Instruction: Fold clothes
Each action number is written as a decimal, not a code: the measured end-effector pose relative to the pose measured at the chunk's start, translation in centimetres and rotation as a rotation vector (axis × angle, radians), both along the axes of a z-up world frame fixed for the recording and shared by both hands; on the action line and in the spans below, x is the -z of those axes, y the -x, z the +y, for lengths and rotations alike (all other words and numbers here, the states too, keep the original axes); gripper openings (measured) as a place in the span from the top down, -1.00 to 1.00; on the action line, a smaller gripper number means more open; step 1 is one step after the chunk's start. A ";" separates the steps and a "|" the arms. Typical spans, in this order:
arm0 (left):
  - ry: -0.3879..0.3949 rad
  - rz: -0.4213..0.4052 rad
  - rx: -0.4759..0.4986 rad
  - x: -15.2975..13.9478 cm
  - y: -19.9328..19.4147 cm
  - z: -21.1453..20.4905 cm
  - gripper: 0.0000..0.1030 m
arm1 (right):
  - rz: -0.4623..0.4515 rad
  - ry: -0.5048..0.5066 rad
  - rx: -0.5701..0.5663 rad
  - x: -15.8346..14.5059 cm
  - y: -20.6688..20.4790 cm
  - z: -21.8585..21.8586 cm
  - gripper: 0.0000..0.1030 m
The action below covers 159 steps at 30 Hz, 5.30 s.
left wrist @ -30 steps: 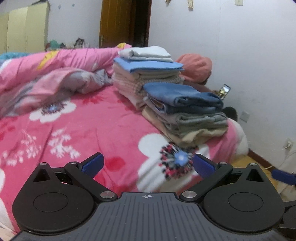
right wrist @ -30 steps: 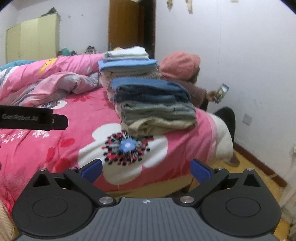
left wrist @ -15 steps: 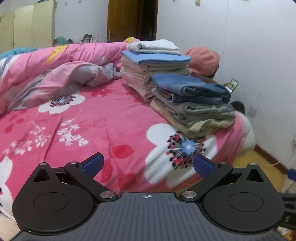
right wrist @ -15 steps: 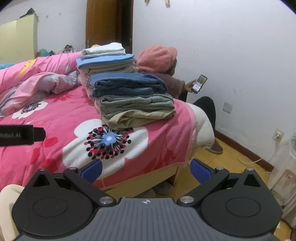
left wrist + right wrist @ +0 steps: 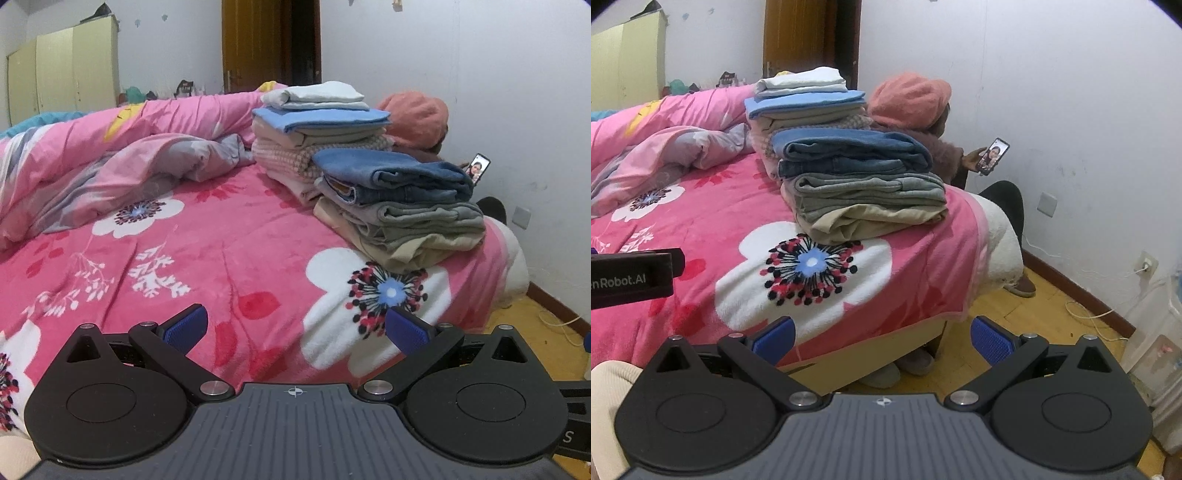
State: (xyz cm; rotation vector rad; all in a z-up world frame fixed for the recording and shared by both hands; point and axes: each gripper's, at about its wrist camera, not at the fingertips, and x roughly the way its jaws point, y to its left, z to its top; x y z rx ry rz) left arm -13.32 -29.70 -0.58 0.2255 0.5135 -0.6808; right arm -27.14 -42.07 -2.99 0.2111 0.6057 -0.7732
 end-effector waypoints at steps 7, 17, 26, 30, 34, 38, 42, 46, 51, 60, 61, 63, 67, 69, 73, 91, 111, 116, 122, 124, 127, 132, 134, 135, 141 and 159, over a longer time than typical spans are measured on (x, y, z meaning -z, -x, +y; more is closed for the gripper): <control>0.004 0.020 -0.009 0.1 -0.3 0.2 -1.00 | 0.009 -0.002 -0.008 0.2 -0.4 0.2 -1.00; 0.010 0.034 -0.012 0.2 -0.5 0.4 -1.00 | 0.016 -0.005 -0.014 0.4 -0.6 0.3 -1.00; 0.014 0.040 -0.008 0.2 -0.7 0.7 -1.00 | 0.023 -0.007 -0.018 0.6 -0.7 0.5 -1.00; 0.013 0.045 -0.010 0.3 -0.8 0.8 -1.00 | 0.026 -0.009 -0.018 0.6 -0.8 0.5 -1.00; 0.012 0.051 -0.014 0.4 -0.9 0.8 -1.00 | 0.026 -0.008 -0.018 0.5 -0.9 0.5 -1.00; 0.012 0.059 -0.020 0.5 -1.0 0.9 -1.00 | 0.028 -0.006 -0.019 0.5 -1.0 0.6 -1.00; 0.011 0.066 -0.020 0.6 -1.0 0.9 -1.00 | 0.029 -0.006 -0.021 0.5 -1.1 0.7 -1.00; 0.012 0.071 -0.025 0.7 -1.1 1.0 -1.00 | 0.030 -0.004 -0.023 0.3 -1.2 0.8 -1.00; 0.011 0.074 -0.025 0.7 -1.5 1.1 -1.00 | 0.032 -0.002 -0.026 0.3 -1.4 0.8 -1.00; 0.014 0.076 -0.026 0.6 -1.3 1.2 -1.00 | 0.032 0.002 -0.024 0.1 -1.6 0.8 -1.00; 0.014 0.075 -0.025 0.6 -1.4 1.2 -1.00 | 0.032 0.002 -0.024 0.1 -1.6 0.8 -1.00; 0.013 0.075 -0.023 0.7 -1.6 1.3 -1.00 | 0.033 0.002 -0.023 0.1 -1.6 0.9 -1.00; 0.010 0.076 -0.021 0.7 -1.6 1.3 -1.00 | 0.036 -0.002 -0.024 0.1 -1.7 0.7 -1.00; 0.009 0.075 -0.020 0.7 -1.5 1.2 -1.00 | 0.036 -0.003 -0.024 0.1 -1.7 0.7 -1.00; 0.007 0.076 -0.021 0.7 -1.4 1.2 -1.00 | 0.037 -0.005 -0.023 0.2 -1.7 0.6 -1.00; 0.005 0.082 -0.022 0.7 -1.6 1.2 -1.00 | 0.045 -0.008 -0.027 0.2 -2.0 0.8 -1.00; 0.004 0.087 -0.026 0.7 -2.1 1.3 -1.00 | 0.049 -0.008 -0.025 0.3 -2.0 1.0 -1.00; 0.002 0.087 -0.027 0.8 -1.9 1.4 -1.00 | 0.050 -0.007 -0.024 0.3 -2.0 1.0 -1.00; 0.001 0.087 -0.027 0.8 -1.8 1.4 -1.00 | 0.052 -0.006 -0.025 0.4 -2.0 1.0 -1.00; 0.001 0.087 -0.027 0.8 -1.8 1.4 -1.00 | 0.052 -0.006 -0.025 0.4 -2.0 1.0 -1.00; 0.000 0.087 -0.027 0.8 -1.7 1.4 -1.00 | 0.053 -0.007 -0.025 0.4 -2.0 1.0 -1.00; -0.001 0.088 -0.027 0.8 -1.6 1.4 -1.00 | 0.054 -0.007 -0.025 0.4 -2.1 1.0 -1.00; -0.001 0.088 -0.026 0.8 -1.5 1.4 -1.00 | 0.054 -0.007 -0.025 0.4 -2.0 1.0 -1.00; -0.001 0.088 -0.026 0.8 -1.5 1.4 -1.00 | 0.054 -0.007 -0.024 0.4 -2.0 1.0 -1.00; -0.002 0.089 -0.026 0.8 -1.7 1.5 -1.00 | 0.054 -0.006 -0.025 0.4 -1.9 1.0 -1.00; -0.006 0.090 -0.025 0.8 -1.7 1.5 -1.00 | 0.056 -0.005 -0.029 0.5 -2.2 1.0 -1.00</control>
